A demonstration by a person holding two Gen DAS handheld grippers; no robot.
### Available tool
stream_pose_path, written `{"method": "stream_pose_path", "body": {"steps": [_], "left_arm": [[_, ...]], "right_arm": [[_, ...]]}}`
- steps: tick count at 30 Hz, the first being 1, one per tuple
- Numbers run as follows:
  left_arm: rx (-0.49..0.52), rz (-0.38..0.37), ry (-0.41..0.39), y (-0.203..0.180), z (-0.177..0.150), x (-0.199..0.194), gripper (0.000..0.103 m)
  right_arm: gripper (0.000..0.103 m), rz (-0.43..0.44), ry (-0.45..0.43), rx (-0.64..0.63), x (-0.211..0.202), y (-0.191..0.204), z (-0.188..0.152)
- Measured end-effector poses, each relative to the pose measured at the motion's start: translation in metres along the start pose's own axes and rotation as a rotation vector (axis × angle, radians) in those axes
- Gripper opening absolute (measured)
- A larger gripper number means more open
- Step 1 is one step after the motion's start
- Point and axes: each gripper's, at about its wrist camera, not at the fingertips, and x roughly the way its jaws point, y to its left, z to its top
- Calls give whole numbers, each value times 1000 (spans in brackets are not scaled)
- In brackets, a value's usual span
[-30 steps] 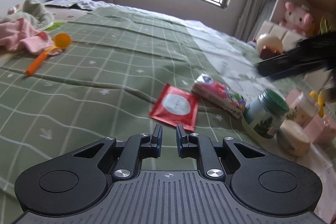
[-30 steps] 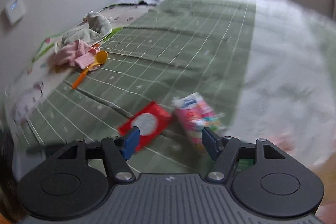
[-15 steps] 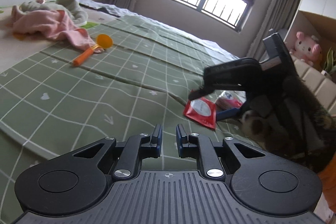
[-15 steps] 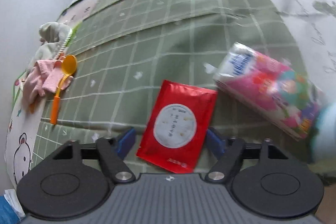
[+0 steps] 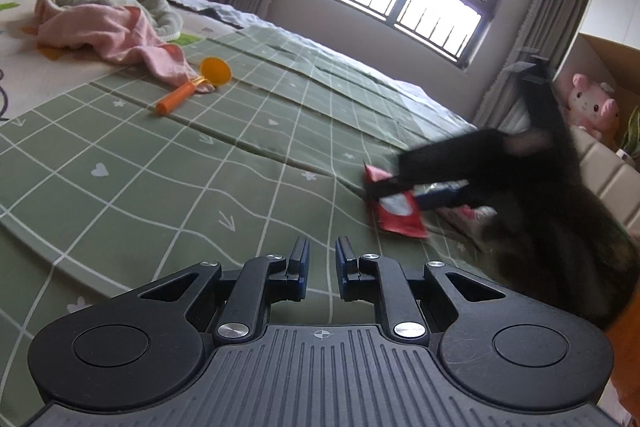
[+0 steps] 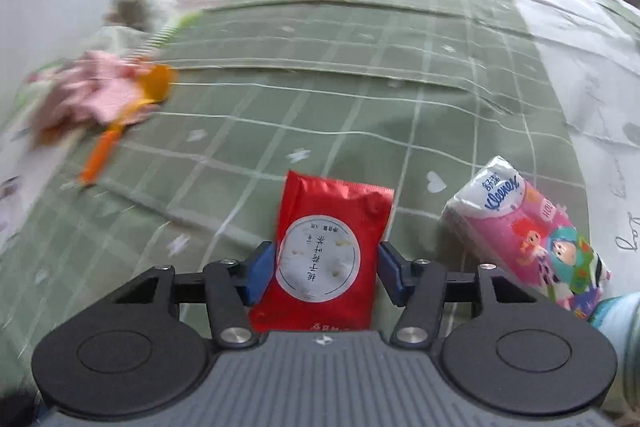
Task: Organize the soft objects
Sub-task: 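Lower the right gripper onto the red packet and close it, then grasp the pink cartoon tissue pack with the left gripper while the right gripper holds the red packet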
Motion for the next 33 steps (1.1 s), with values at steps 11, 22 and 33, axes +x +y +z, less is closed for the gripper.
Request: {"method": "stream_pose_path", "body": {"steps": [11, 22, 33], "left_arm": [[51, -35, 27, -45, 22, 26, 16], [309, -209, 145, -164, 74, 121, 16], [468, -107, 426, -211, 67, 257, 16]], "right_arm": [[9, 41, -67, -187, -106, -44, -111], [64, -18, -174, -213, -114, -83, -185], [71, 57, -205, -128, -118, -102, -191]]}}
